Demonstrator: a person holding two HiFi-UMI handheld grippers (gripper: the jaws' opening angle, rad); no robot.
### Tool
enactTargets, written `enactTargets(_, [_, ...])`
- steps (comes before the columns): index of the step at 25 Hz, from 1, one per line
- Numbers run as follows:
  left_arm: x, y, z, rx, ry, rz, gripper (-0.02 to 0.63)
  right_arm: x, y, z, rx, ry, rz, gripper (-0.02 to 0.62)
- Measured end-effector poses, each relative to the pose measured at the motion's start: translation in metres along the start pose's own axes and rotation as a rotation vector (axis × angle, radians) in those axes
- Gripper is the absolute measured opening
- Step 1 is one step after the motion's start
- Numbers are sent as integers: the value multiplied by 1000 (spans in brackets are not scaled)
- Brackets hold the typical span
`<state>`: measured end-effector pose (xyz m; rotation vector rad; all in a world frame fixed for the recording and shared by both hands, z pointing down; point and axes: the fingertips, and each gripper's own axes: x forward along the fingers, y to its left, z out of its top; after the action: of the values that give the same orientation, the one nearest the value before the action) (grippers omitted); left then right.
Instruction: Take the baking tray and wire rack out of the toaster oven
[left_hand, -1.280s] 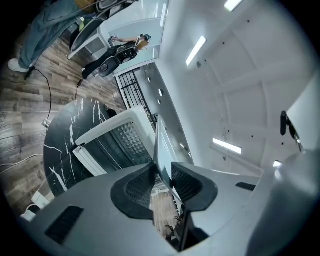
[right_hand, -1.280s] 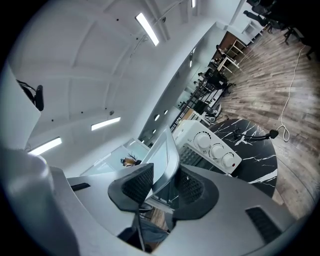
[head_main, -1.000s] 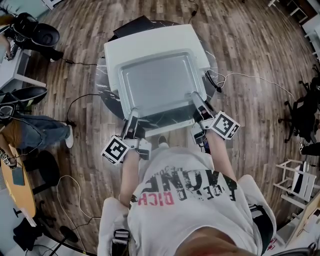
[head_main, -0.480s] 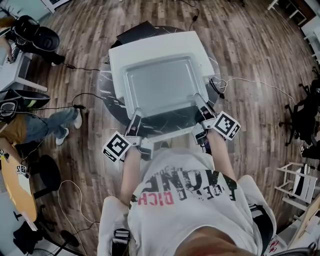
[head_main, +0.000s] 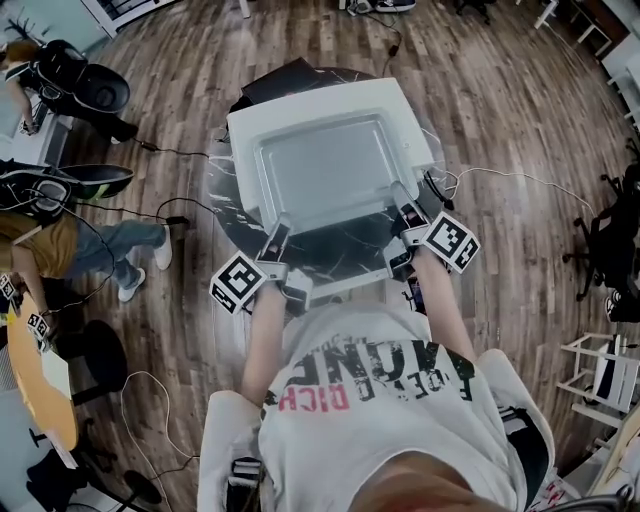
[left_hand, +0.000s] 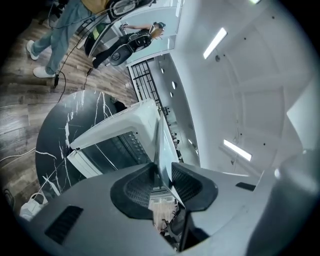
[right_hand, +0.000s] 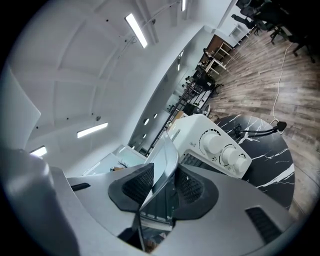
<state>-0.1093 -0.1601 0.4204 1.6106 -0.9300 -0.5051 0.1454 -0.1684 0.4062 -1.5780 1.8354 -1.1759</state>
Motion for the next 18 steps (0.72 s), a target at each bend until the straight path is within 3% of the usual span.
enactTargets(4, [12, 2, 5, -39, -3, -15, 103, 12, -2, 5, 15, -11, -7, 117])
enactTargets(9, [25, 5, 18, -5, -19, -12, 127, 30, -1, 9, 31, -34, 10, 117])
enactTargets(18, [27, 9, 20, -30, -15, -41, 147, 32, -3, 8, 48, -50, 15, 118])
